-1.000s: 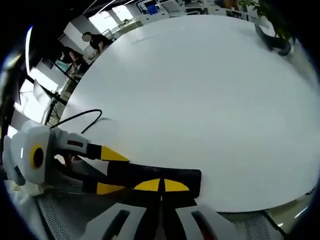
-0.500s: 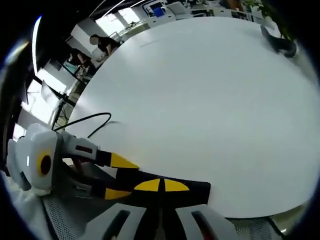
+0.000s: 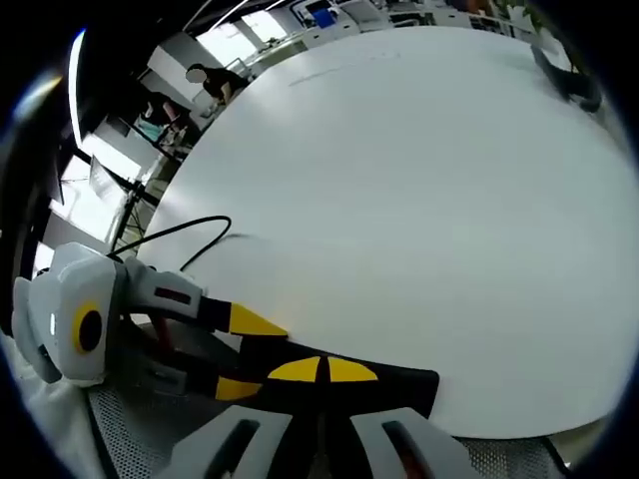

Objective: Press the specified remote control buttons in sequence, fully releasing each button before pressing the next.

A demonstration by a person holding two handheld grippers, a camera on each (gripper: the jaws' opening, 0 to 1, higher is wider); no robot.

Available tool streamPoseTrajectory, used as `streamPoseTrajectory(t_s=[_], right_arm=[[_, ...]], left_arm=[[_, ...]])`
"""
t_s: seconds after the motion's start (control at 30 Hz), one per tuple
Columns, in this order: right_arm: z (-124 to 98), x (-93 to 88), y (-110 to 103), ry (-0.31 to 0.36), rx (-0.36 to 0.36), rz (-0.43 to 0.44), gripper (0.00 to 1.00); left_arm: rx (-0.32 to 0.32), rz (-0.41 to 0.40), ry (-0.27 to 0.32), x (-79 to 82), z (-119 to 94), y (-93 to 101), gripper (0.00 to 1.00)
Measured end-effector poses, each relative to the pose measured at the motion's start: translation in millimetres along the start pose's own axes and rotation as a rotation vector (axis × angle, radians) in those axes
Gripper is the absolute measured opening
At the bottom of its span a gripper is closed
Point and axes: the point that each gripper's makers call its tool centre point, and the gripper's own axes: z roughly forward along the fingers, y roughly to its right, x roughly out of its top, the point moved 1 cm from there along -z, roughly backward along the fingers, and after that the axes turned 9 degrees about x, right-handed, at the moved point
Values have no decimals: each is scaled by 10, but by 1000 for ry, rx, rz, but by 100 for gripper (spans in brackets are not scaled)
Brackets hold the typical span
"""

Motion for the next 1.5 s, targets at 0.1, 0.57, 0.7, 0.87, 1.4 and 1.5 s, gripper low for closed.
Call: streamPoseTrajectory(t_s=[0.1,0.57,0.7,0.87,1.4,1.5], right_arm=[[-1,0,-1,0,-4,-2,0],[19,4,25,-18,-50,10,0],[39,14,13,-55,-90,4,0],[26,12,30,-51,-82,28,0],[20,29,17,52,-21,90,0],[17,30,1,50,-27,78,0]], left_arm=[[0,2,2,1,0,1,24],[2,-20,9,13,14,-1,24],[5,-18,8,13,12,3,24],[5,-28,6,10,9,-4,24],[9,-37,4,4,3,-36,24],[10,-37,1,3,2,-37,24]])
